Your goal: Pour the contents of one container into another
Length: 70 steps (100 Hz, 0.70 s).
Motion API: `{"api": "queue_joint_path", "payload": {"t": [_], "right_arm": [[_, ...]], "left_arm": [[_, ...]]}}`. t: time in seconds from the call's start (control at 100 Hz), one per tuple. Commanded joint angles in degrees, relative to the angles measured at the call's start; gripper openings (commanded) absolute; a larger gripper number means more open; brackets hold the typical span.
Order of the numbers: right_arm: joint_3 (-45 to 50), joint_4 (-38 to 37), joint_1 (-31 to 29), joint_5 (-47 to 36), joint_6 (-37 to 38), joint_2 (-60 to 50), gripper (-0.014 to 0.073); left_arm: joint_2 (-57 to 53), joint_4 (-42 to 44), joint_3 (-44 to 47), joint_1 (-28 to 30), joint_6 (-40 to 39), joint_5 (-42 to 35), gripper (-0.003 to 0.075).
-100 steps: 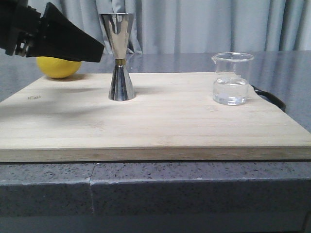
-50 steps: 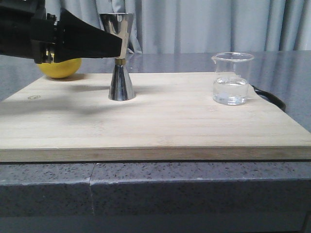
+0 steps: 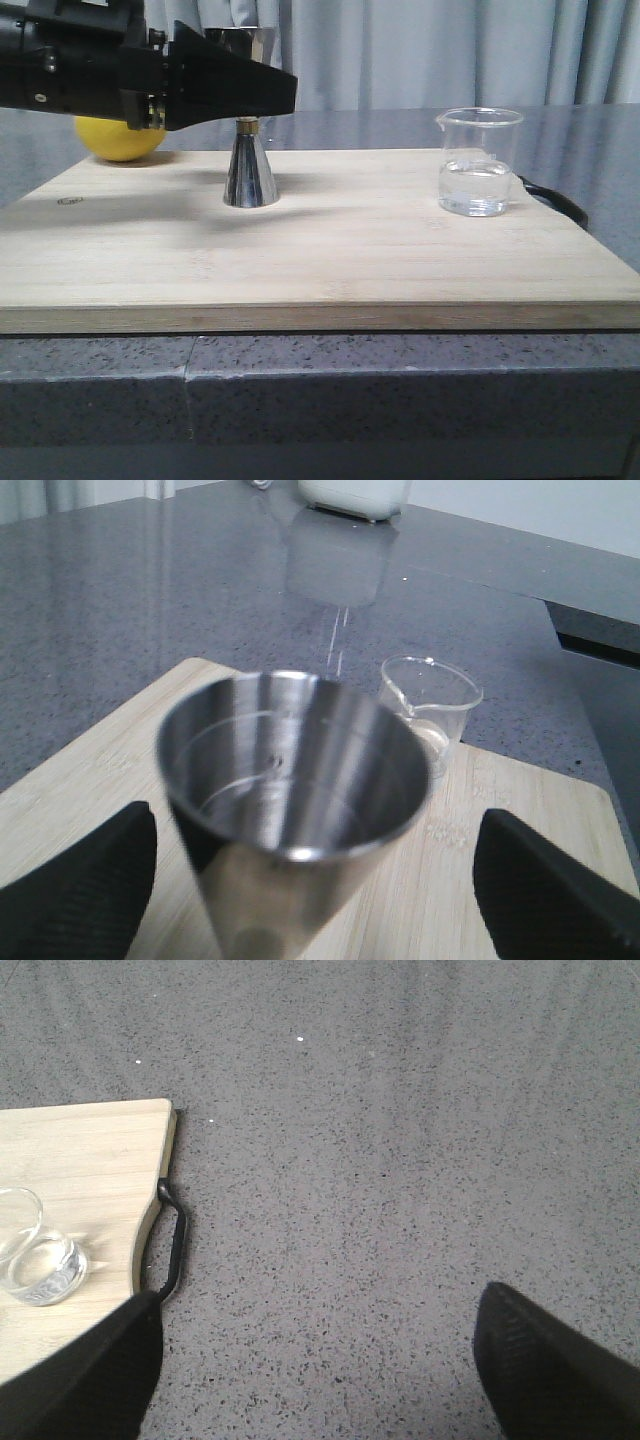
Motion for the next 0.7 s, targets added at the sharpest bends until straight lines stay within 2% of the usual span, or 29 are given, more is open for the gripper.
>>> {"api": "queue_joint_path", "payload": {"t": [0.0,0.05,0.24,0.31,0.43,0.69], "right_arm": [[-2.13,-0.57,-0.17,-4.1,-0.5,0.57,0.0575],[-2.13,-0.57,-0.17,-4.1,-0.5,0.57,0.0575],[-2.13,-0.57,-0.17,-4.1,-0.5,0.57,0.0575],[-2.13,-0.57,-0.17,-4.1,-0.5,0.57,0.0575],[-2.13,-0.57,-0.17,-4.1,-0.5,0.57,0.0575],[-2.13,-0.57,-0.17,-4.37,-0.5,0.57,0.0575]], "left_arm": [[-2.11,-5.24,-2.29,-1.01,0.31,3.55,0.0581],[-2.11,-5.24,-2.78,-1.29,0.31,3.57,0.0545],[-2.11,-5.24,-2.87,-1.4,0.31,3.52,0.0333],[-2.11,-5.24,-2.87,-1.4,0.31,3.52,0.0281],[-2.11,-5.24,-2.87,-1.4,0.31,3.52,0.0237],[-2.11,-5.24,-2.87,-1.4,0.31,5.69,0.0237]]}}
